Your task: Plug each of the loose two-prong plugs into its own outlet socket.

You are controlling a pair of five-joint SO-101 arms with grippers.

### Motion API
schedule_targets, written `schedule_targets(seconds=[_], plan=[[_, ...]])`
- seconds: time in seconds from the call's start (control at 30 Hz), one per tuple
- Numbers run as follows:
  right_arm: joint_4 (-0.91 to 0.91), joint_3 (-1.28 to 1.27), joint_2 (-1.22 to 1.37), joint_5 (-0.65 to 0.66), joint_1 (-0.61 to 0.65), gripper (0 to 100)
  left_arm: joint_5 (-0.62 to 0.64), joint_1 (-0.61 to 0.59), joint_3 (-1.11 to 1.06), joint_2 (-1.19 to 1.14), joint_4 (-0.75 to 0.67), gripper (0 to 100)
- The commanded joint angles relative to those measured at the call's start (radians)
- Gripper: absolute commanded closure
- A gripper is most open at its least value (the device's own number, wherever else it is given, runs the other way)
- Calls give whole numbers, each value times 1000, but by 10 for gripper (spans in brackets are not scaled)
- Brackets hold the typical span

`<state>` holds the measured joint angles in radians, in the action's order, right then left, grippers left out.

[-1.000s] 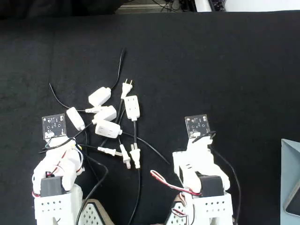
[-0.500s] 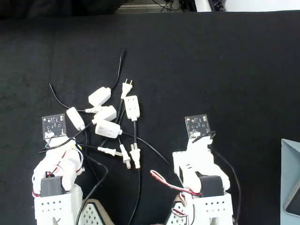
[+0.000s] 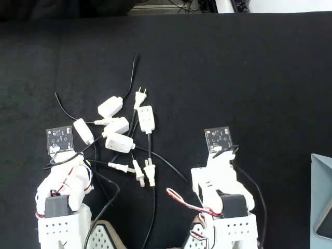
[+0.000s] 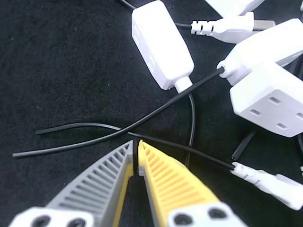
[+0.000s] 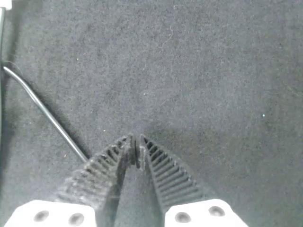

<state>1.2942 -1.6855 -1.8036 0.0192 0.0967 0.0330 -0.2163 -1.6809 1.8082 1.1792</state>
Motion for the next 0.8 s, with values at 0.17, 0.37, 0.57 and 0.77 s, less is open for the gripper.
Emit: schedule_targets(seconds=[0.17, 0.37, 0.57, 0.77], plan=[[6, 4, -81, 6, -12, 985, 8, -5, -18, 8, 5, 963], [6, 4, -81, 2, -6, 985, 8, -2, -18, 5, 5, 963], [6, 4, -81, 0, -6, 984, 5, -2, -18, 8, 3, 961], [8, 16, -81, 6, -12, 984, 2, -28, 25, 9, 3, 960]])
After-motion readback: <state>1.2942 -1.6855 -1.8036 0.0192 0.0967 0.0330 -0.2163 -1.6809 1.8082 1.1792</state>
